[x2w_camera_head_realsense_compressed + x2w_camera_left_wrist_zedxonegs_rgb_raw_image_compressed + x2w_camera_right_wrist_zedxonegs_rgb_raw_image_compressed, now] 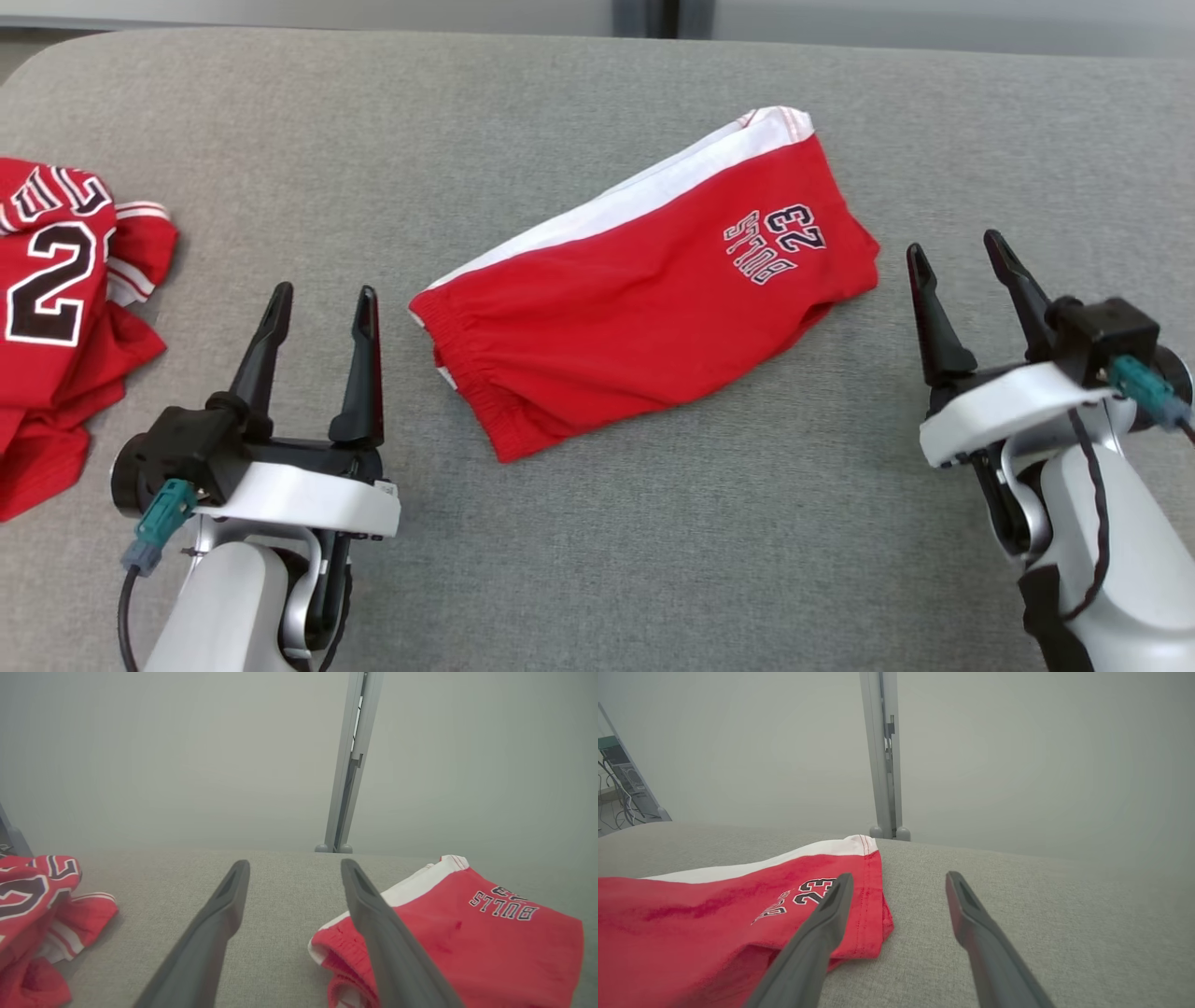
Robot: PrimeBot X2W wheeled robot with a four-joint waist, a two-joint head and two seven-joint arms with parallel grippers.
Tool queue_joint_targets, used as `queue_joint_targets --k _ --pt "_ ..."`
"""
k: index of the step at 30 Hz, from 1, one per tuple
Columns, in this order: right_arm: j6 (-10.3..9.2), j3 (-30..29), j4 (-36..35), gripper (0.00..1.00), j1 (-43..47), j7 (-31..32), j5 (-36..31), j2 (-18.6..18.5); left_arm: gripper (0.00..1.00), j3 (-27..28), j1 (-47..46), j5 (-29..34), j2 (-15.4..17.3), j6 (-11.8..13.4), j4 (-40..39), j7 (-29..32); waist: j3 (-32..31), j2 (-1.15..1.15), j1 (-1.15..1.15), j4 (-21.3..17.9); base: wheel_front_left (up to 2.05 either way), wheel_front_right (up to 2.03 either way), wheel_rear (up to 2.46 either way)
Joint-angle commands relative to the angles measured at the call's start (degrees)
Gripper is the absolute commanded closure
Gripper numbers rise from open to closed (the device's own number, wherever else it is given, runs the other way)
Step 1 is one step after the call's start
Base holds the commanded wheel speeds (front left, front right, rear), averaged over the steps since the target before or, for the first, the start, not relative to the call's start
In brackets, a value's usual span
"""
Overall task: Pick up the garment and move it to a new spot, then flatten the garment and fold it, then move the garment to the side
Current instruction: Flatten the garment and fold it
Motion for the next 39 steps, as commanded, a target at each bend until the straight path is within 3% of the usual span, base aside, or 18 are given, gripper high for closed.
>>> queue_joint_targets --k 1,15,16,17,18,25,39 --pt "0.02 0.16 1.64 0.0 -1.8 0.86 0.63 -0.82 0.0 0.16 -0.43 0.5 -0.33 -0.43 -0.01 -0.2 0.57 0.0 0.0 0.9 0.0 0.0 0.0" --pt "0.02 4.25 22.85 0.0 -13.01 1.74 1.72 -2.59 0.0 -0.09 -2.52 2.31 -3.84 -3.58 0.29 -0.2 5.14 0.0 0.0 6.26 0.0 0.0 0.0" --pt "0.02 4.53 23.87 0.22 -13.35 1.41 2.02 -2.4 0.0 0.01 -2.64 2.49 -3.95 -3.66 0.36 -0.2 5.22 0.0 0.0 6.32 0.0 0.0 0.0" --pt "0.02 4.71 24.91 0.57 -13.59 1.14 2.41 -2.21 0.0 0.18 -2.78 2.66 -3.99 -3.87 0.39 -0.2 5.3 0.0 0.0 6.34 0.0 0.0 0.0" --pt "0.02 4.95 25.65 0.99 -13.8 0.85 2.87 -2.04 0.0 0.37 -2.92 2.74 -4.05 -3.99 0.42 -0.2 5.36 0.0 0.0 6.29 0.0 0.0 0.0" --pt "0.02 4.98 23.75 1.0 -9.57 -1.77 7.97 -0.69 0.0 1.71 -2.37 4.18 -4.82 -4.8 0.5 -0.2 4.28 0.0 0.0 4.34 0.0 0.0 0.0" --pt "0.01 -6.74 -0.82 1.0 12.93 -2.14 10.46 2.29 0.0 3.35 -0.23 5.96 -4.02 -5.76 0.2 -0.2 1.82 0.0 0.0 -0.95 0.0 0.0 0.0"
